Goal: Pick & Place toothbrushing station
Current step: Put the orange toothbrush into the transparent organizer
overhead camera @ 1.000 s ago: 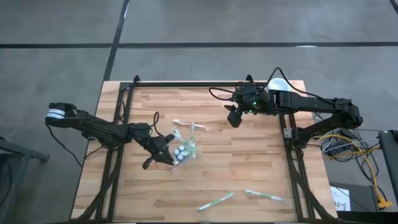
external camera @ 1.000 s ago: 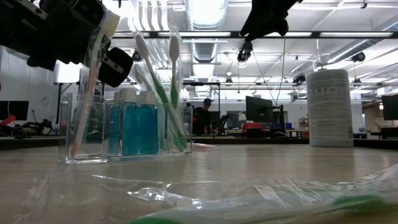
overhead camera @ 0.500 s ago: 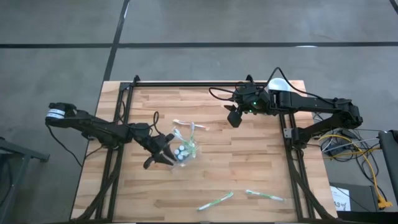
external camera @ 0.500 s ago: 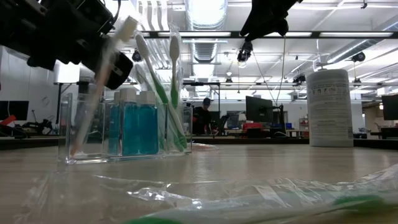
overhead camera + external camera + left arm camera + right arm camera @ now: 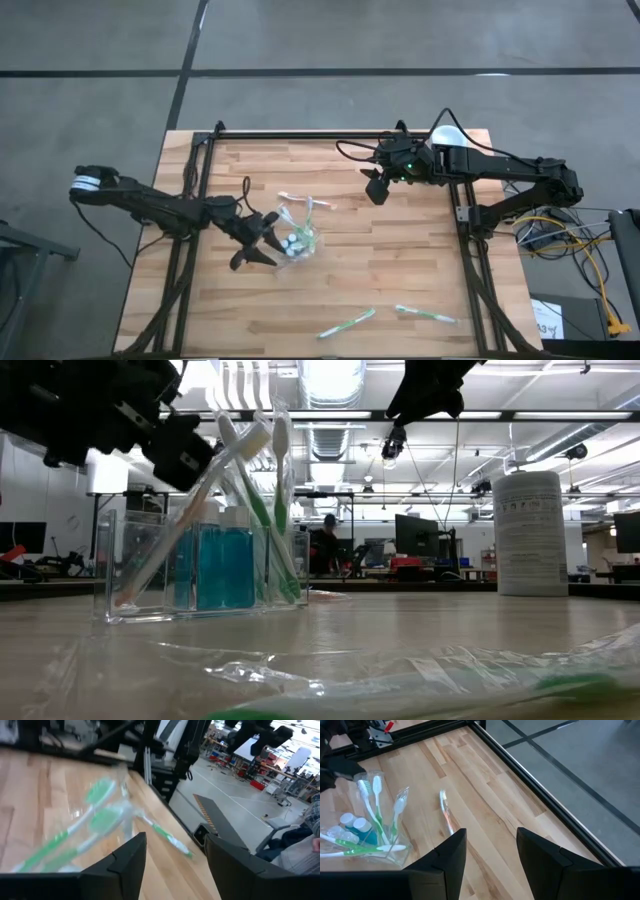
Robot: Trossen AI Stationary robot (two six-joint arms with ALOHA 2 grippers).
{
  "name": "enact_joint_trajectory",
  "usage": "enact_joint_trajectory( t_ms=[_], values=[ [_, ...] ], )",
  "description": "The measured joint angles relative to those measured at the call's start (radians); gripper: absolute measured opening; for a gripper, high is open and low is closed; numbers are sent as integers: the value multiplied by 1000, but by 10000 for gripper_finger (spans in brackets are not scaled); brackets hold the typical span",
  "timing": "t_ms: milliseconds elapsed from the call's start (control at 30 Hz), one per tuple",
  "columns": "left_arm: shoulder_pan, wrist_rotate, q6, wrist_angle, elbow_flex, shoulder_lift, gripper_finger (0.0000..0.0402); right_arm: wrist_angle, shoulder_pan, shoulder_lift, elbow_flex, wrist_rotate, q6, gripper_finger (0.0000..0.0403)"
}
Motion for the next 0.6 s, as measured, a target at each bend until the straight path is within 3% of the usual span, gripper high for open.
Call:
enact_joint_trajectory(
  t_ms=[333,600],
  values=[
    [-1,-118,131,-96,2,-133,204,0,0,0,0,0,0,169],
    [1,-280,198,-379,76,-227,204,0,0,0,0,0,0,169]
  ],
)
